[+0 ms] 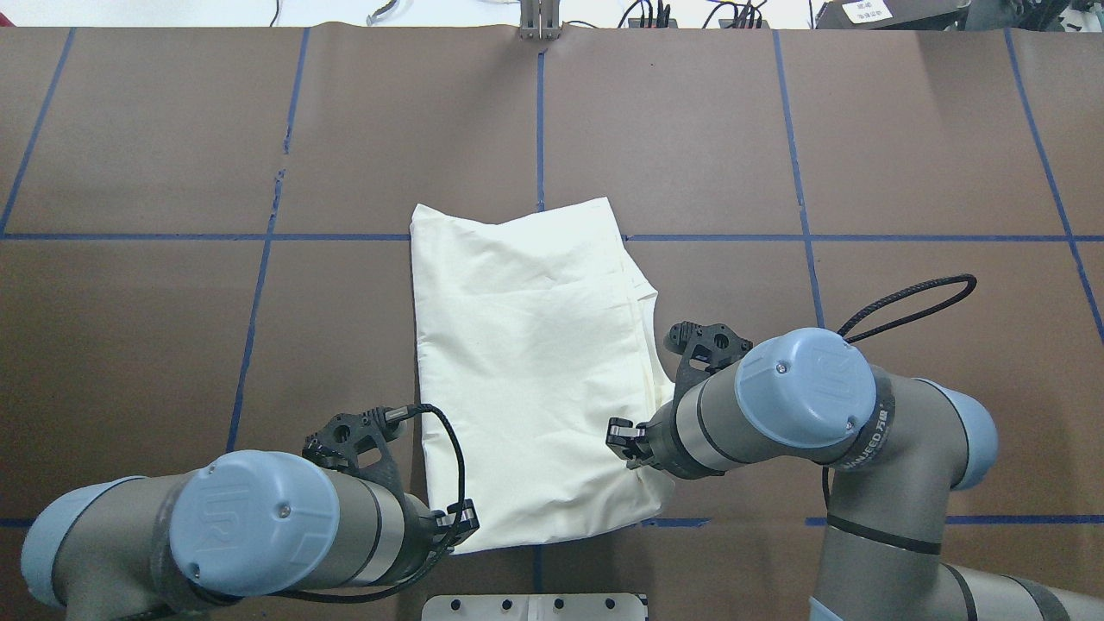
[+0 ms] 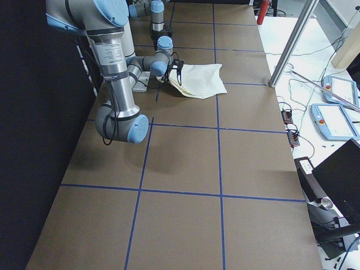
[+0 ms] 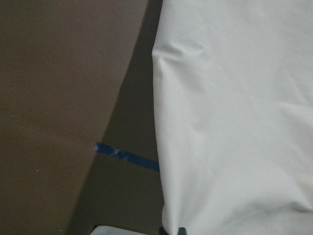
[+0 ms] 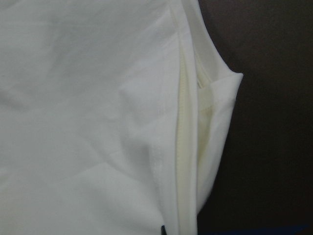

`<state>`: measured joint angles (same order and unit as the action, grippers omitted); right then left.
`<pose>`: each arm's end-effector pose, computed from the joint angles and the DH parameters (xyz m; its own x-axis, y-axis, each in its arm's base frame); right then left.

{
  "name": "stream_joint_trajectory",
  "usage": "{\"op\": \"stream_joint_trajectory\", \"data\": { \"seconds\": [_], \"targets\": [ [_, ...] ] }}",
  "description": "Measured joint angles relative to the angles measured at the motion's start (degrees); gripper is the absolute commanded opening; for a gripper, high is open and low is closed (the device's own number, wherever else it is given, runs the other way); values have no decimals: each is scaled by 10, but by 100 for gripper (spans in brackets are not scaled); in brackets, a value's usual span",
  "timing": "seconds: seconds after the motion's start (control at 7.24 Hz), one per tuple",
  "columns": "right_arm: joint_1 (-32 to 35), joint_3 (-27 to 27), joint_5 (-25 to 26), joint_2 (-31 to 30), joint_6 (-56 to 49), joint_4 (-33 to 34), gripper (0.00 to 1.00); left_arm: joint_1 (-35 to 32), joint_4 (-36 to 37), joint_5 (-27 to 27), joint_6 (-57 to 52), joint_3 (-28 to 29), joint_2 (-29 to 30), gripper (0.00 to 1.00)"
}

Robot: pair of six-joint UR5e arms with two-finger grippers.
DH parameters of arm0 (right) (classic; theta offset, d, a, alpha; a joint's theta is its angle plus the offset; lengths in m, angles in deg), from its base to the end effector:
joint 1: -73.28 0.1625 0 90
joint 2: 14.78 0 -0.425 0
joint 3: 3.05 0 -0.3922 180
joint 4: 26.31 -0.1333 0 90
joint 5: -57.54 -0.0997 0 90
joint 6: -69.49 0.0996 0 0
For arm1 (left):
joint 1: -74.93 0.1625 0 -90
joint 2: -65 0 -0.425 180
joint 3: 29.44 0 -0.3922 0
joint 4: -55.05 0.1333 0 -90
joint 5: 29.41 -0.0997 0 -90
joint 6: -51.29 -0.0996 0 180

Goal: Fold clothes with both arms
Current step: 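Grasp the near edge with both grippers and fold it toward the far edge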

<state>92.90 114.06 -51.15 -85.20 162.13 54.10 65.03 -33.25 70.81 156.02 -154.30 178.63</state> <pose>-0.4796 -0.2786 0.2470 0.5193 0.2314 0.8227 -0.0910 0.9721 -0.2160 0.4844 -0.2019 0.1878 0.5160 -0.3441 -0.7845 0.1594 0.9384 -0.3067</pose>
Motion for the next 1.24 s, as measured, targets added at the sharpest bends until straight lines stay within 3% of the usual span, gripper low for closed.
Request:
{"op": "stream_joint_trajectory", "data": {
  "seconds": [0.41,0.69,0.97,1.24],
  "targets": [
    [16,-3,-1,25,-10,0,0,-22,22,4,-35,-18,8,0],
    [66,-23,-24,52,-26,1,0,-85,22,13,-82,-9,18,0],
    [114,-79,-57,95,-30,1,0,-164,10,35,-134,40,42,0],
    [140,-154,-69,145,-31,0,0,-212,-51,42,-153,110,59,0]
  ]
}}
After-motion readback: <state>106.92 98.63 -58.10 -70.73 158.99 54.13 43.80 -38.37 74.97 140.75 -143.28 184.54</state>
